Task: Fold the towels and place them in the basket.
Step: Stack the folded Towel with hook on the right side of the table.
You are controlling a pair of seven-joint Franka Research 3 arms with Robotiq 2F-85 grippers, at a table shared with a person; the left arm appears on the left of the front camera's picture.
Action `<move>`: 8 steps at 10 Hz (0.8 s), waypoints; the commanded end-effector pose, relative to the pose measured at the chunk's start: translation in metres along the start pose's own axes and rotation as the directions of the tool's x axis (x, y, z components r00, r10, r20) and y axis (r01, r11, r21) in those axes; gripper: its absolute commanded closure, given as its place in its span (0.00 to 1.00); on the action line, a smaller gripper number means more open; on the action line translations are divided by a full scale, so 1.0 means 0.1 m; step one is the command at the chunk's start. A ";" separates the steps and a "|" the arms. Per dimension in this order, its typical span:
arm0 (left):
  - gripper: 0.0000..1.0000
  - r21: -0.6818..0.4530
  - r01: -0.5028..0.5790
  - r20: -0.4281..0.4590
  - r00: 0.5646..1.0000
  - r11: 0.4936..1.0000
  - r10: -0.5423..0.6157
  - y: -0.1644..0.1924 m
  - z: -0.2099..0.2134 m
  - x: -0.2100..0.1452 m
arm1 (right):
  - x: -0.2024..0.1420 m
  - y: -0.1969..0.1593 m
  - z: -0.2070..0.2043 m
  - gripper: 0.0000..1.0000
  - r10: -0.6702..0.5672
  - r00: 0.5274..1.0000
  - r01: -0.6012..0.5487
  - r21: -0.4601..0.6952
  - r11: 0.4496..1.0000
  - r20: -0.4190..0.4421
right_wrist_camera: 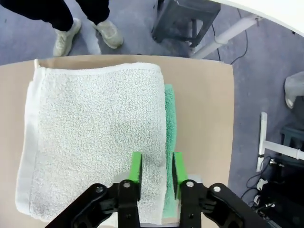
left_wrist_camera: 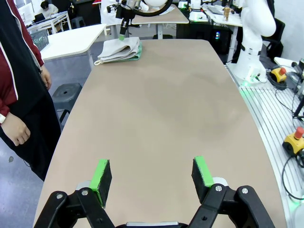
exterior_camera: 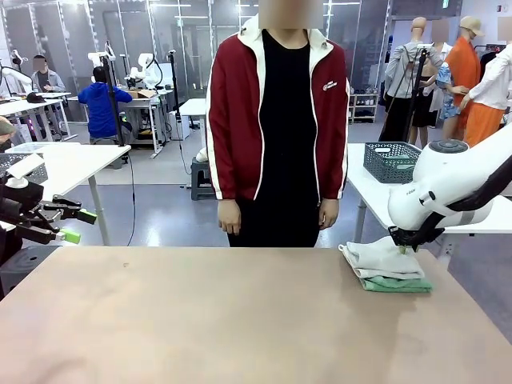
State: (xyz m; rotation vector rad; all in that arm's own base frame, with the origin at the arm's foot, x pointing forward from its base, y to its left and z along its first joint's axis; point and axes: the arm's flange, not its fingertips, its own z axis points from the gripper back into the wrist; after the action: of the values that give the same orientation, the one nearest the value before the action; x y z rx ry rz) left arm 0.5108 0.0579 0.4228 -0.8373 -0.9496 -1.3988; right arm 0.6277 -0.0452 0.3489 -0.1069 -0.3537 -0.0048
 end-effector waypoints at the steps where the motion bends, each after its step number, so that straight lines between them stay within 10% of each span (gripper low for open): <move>1: 0.14 0.005 0.005 -0.002 1.000 1.000 -0.005 -0.03 0.00 0.02 | -0.03 -0.06 0.14 0.43 0.010 1.000 -0.010 0.016 1.000 0.005; 3: 0.14 0.005 0.005 -0.002 1.000 1.000 -0.005 -0.03 0.00 0.02 | -0.11 -0.13 0.57 0.23 -0.015 0.999 0.012 0.057 0.998 0.048; 8: 0.14 0.005 0.005 -0.002 1.000 1.000 -0.005 -0.03 0.00 0.02 | -1.15 -0.24 2.90 0.23 -0.201 0.980 0.199 0.134 0.971 -0.002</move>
State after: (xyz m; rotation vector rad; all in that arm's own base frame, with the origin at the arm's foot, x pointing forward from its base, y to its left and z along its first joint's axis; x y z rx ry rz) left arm 0.5105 0.0578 0.4226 -0.8377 -0.9495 -1.3985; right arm 0.4539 -0.0457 0.5633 0.0072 -0.3782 -0.1366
